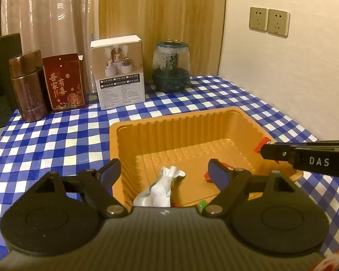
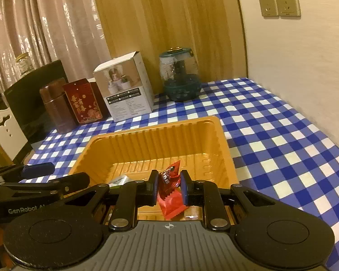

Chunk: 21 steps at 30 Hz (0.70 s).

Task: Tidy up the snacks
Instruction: 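Carry both candies over the orange tray and open both tools to drop them, then withdraw both tools from the tray toward the remaining snacks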

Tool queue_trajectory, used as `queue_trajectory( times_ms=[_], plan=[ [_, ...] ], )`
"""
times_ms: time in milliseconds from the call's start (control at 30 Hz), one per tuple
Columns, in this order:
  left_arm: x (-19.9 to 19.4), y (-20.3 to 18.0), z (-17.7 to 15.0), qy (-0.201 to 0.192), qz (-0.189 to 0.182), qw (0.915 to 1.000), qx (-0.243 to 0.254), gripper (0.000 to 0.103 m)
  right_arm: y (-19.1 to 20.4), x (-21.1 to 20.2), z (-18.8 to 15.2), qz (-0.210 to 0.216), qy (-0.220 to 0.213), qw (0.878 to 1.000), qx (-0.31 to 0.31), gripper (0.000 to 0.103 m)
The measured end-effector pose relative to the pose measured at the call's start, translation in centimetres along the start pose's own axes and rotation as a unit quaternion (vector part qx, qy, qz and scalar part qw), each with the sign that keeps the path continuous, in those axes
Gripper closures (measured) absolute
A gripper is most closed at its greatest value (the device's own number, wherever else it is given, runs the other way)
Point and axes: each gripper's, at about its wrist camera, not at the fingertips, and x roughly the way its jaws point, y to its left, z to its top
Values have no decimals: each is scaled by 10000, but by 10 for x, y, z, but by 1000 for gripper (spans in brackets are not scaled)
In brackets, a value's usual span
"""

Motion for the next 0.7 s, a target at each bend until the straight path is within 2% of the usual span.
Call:
queue_trajectory(
  times_ms=[133,200,267,300,700],
  plan=[
    [6,1,-3,130,-21,9999,13,20,-3,3,-1,56,-2,9999,98,82],
    [7,3,-4,155,-20,9999,2,20,-6,5,-1,91,5,9998,197,76],
    [8,3,-5,169,29,9999,8,18,-9,4,-1,116,-6,9995,300,63],
    [8,4,-6,177,23,9998,6,18,-9,3,-1,105,-29,9994,314,62],
    [-10,1,-7,242,50,9994,244,16,-7,-26,-4,-93,-297,9992,234,61]
  ],
)
